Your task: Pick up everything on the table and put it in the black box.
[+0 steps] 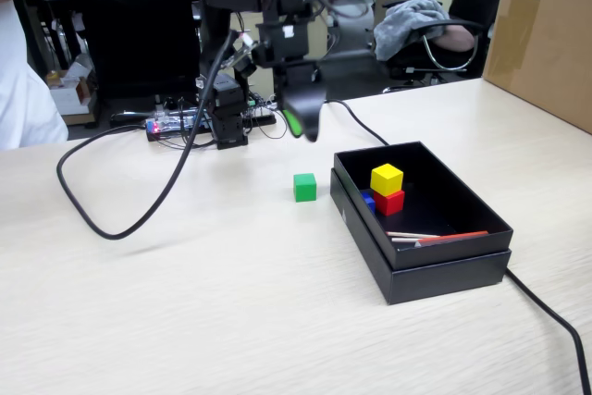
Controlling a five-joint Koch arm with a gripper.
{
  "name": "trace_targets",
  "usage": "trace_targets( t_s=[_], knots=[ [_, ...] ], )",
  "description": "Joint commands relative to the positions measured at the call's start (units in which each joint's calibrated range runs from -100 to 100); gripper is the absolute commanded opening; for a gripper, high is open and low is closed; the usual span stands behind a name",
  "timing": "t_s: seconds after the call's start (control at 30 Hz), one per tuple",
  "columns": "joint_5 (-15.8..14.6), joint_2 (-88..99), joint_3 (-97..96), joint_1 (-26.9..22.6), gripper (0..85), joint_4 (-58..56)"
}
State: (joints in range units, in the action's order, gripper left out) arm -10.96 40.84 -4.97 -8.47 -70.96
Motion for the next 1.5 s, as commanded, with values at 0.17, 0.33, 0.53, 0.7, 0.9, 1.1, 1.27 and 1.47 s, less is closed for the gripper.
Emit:
trace_targets(
  t_s=[0.17,0.33,0.53,0.7,0.9,1.1,1.27,1.47],
  knots=[
    [-3.32,-0.51,-9.53,-1.12,51.2,4.4],
    [-3.66,-8.77,-8.53,-1.32,51.5,6.21],
    [-4.05,-20.82,-4.54,-2.15,51.7,6.21],
    [-4.64,-26.67,-2.01,-2.83,51.1,6.21],
    [-4.69,-29.42,-1.46,-3.03,42.2,6.21],
    [-4.4,-31.72,-0.46,-2.98,24.7,6.21],
    [-4.15,-31.26,0.26,-2.54,21.0,6.13],
    [-3.71,-22.88,1.8,-1.61,8.5,4.66]
  ],
)
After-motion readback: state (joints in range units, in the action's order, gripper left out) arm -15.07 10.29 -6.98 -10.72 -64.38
